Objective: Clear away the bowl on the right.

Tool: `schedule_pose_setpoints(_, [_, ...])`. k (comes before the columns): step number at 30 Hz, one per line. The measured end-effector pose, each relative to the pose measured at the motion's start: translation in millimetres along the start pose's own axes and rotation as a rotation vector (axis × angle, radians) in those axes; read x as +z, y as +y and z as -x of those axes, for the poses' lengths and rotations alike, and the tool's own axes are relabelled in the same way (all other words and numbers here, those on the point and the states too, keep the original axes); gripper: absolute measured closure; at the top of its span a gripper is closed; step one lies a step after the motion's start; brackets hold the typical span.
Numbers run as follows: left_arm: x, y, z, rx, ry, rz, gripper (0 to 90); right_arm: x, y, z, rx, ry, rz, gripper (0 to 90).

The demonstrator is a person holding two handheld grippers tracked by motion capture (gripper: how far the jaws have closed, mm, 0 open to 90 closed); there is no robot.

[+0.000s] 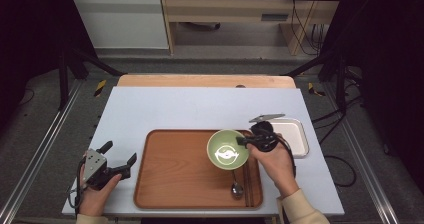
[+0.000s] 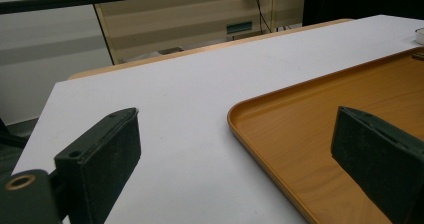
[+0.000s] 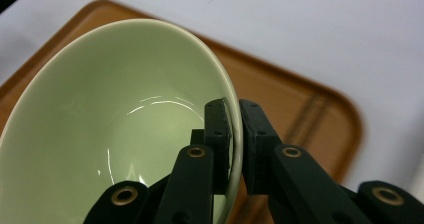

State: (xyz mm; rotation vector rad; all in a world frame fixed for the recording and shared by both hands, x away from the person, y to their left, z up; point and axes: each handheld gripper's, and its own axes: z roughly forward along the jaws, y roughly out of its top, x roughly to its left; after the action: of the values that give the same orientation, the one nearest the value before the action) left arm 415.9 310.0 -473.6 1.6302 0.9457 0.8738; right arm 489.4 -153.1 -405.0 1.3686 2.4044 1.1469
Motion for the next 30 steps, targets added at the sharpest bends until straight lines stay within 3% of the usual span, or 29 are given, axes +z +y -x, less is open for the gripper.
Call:
schedule_pose_setpoints(5, [0.4,0.2,0.4,0.001,-0.002,0.0,5.4,22.5,-7.0,-20.1,-0.032,0.039,-0.063,83.6])
schedule_pose_setpoints(14, [0.6,0.7,1.3,0.005,-0.005,-0.002,5.5,37.7,-14.4,-25.9,-0.035,0.052,-0.117,83.4])
schedule_pose_setpoints(24, [1.4,0.5,2.2,0.005,-0.007,-0.003,5.5,42.0,-17.4,-17.6,-0.021,0.086,-0.099,82.1])
schedule_pose_setpoints(26, [1.2,0.3,1.7,0.005,-0.007,-0.003,5.5,38.9,-16.8,-16.7,-0.015,0.088,-0.079,78.7])
schedule_pose_setpoints(30, [1.1,-0.3,0.2,0.002,-0.003,-0.005,5.4,27.5,-13.6,-12.7,-0.049,0.072,-0.04,68.1])
